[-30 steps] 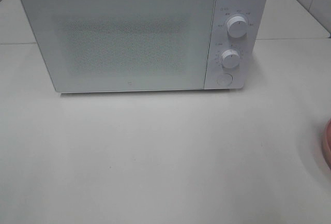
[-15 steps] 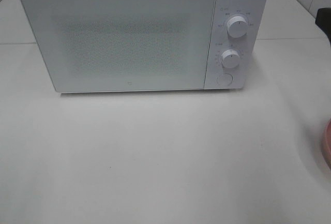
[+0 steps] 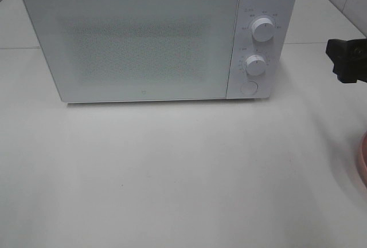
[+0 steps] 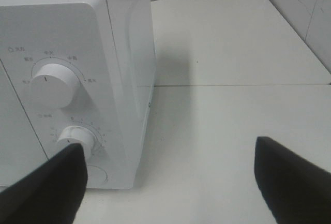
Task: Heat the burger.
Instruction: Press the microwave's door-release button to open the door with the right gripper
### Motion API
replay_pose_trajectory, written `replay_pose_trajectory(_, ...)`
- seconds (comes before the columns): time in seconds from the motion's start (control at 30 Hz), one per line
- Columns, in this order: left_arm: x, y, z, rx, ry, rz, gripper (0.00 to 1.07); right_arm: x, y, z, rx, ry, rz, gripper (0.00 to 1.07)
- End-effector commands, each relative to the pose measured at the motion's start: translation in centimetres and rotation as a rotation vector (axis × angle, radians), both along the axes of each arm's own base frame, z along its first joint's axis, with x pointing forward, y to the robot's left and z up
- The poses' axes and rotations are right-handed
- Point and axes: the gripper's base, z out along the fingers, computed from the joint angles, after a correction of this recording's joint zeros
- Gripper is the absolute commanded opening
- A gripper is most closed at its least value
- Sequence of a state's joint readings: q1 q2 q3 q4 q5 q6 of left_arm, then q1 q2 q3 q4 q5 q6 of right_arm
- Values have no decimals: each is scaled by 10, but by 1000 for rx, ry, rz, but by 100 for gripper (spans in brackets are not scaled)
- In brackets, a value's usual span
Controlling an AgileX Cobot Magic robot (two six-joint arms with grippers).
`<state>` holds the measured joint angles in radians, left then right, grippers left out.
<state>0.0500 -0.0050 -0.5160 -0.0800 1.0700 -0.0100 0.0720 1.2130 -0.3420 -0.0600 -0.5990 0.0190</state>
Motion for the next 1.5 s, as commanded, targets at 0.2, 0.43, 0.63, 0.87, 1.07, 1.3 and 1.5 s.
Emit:
replay_pose_trajectory(0.2,-2,0,0,-1,-15,-6,101,3,32,-19,-56,9,108,76)
replay_pose_trajectory(0.43,-2,0,0,-1,-15,-6,101,0,49,-21,-77,-2,144,76)
replay_pose_trajectory(0.63,-2,0,0,-1,-15,-6,101,-7,64,-21,-107,3,140,76)
replay_pose_trajectory(0.87,-2,0,0,-1,-15,-6,101,-14,70,-25,-65,55,78,76)
replay_pose_trajectory(1.07,-2,0,0,-1,-15,-6,101,-18,78,-25,-50,57,97,76)
replay_pose_trajectory(1.3,-2,0,0,-1,-15,-6,101,-18,78,-25,78,69,51,74)
replay_pose_trajectory(1.5,-2,0,0,-1,-15,-6,101,-18,78,-25,354,108,-39,69)
